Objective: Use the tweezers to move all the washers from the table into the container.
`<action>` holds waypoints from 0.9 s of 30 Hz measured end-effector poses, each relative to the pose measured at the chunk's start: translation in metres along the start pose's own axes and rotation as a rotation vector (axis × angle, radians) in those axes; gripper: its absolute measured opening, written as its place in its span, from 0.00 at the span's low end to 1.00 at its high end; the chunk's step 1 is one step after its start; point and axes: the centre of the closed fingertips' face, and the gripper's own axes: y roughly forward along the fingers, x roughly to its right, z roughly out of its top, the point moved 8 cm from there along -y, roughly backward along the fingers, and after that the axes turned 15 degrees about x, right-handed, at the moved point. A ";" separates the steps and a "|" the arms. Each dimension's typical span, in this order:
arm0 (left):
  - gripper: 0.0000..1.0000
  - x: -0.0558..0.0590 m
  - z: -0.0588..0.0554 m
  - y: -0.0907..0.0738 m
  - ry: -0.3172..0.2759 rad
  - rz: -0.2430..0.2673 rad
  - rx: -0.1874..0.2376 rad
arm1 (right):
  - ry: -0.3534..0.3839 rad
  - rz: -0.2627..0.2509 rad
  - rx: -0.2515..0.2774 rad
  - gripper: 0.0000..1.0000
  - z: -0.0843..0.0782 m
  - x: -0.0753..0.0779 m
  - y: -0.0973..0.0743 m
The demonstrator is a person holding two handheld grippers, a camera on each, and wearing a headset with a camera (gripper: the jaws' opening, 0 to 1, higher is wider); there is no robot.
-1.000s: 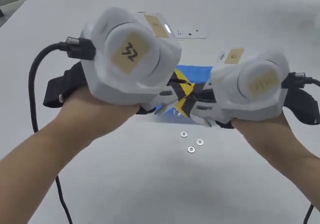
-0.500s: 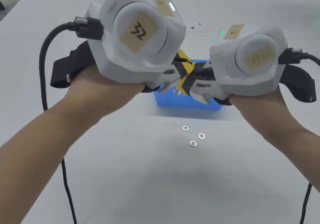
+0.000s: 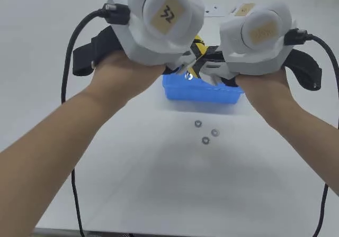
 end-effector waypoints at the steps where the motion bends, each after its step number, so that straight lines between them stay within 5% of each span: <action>1: 0.00 0.000 -0.002 0.002 -0.004 0.003 -0.001 | 0.000 -0.003 -0.004 0.03 -0.002 0.001 0.002; 15: 0.00 -0.005 -0.032 0.030 -0.058 0.049 -0.065 | 0.058 -0.040 -0.077 0.02 -0.032 0.012 0.017; 27: 0.00 -0.003 -0.032 0.032 -0.082 0.063 -0.060 | 0.093 -0.053 -0.076 0.03 -0.033 0.014 0.016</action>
